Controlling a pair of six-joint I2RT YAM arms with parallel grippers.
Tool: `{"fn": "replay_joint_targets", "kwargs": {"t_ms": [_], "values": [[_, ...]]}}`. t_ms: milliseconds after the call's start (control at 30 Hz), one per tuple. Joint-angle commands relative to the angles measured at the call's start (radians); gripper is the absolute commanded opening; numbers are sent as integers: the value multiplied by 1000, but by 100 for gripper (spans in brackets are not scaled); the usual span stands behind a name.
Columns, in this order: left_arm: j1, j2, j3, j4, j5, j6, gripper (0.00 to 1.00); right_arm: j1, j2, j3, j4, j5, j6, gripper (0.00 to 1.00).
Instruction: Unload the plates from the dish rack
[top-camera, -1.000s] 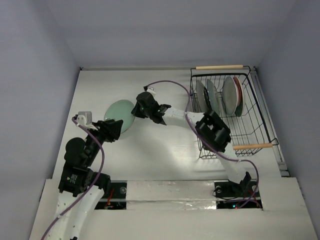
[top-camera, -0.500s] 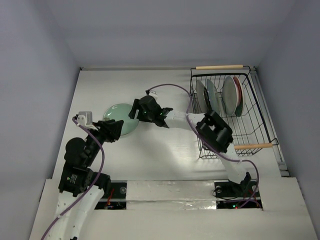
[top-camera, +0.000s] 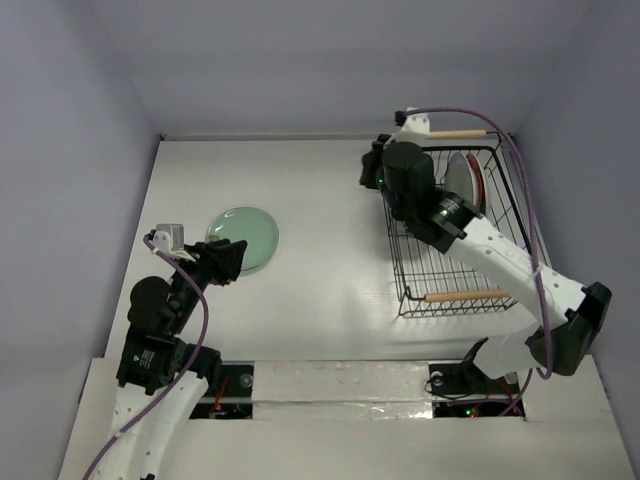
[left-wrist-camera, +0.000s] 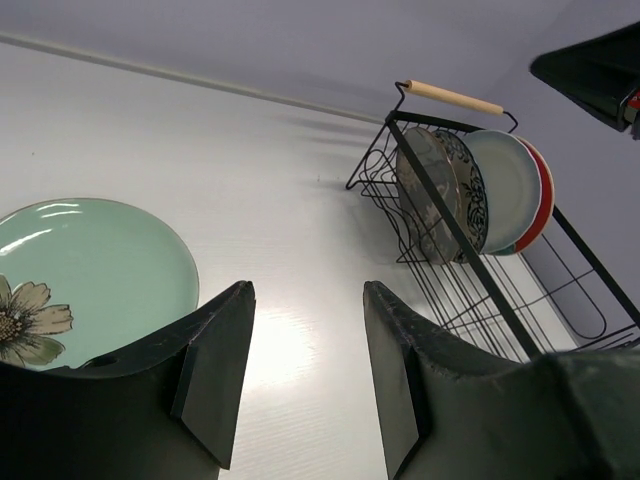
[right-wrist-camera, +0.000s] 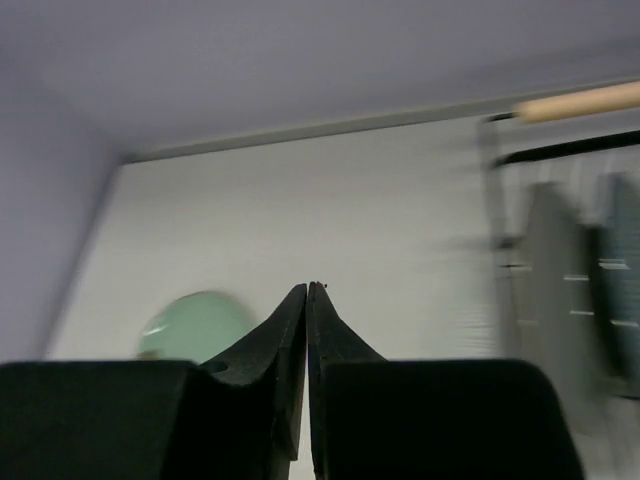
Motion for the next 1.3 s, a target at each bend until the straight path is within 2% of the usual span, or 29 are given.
{"fn": "replay_joint_targets", "kwargs": {"t_ms": [0, 33, 133, 233, 367, 567, 700, 833, 1067, 1133, 1200, 1233, 1267], "values": [[6, -10, 5, 55, 21, -5, 44, -29, 9, -21, -268, 224, -158, 10], [6, -10, 4, 57, 24, -5, 44, -43, 20, 0, -340, 257, -173, 22], [6, -7, 4, 58, 26, -5, 44, -74, 63, 42, -435, 258, -196, 43], [6, -4, 4, 60, 27, -5, 44, -95, 107, 76, -502, 281, -199, 50], [6, -4, 4, 60, 30, -5, 45, -129, 181, 108, -506, 270, -219, 51], [6, -5, 2, 61, 36, -5, 45, -156, 256, 140, -526, 333, -216, 50], [6, -7, 1, 64, 41, -3, 45, -176, 293, 153, -525, 342, -225, 43], [6, -11, 1, 63, 41, -3, 45, -196, 322, 148, -505, 327, -238, 43], [6, -13, 2, 61, 38, -2, 45, -226, 373, 146, -496, 386, -258, 41], [6, -13, 1, 63, 38, -3, 44, -235, 391, 156, -499, 402, -264, 37], [6, -13, 1, 63, 38, -2, 45, -235, 401, 182, -509, 435, -271, 27], [6, -13, 1, 63, 36, -3, 44, -235, 402, 192, -522, 484, -276, 18], [6, -13, 2, 61, 38, -2, 45, -235, 401, 205, -534, 501, -275, 14]]}}
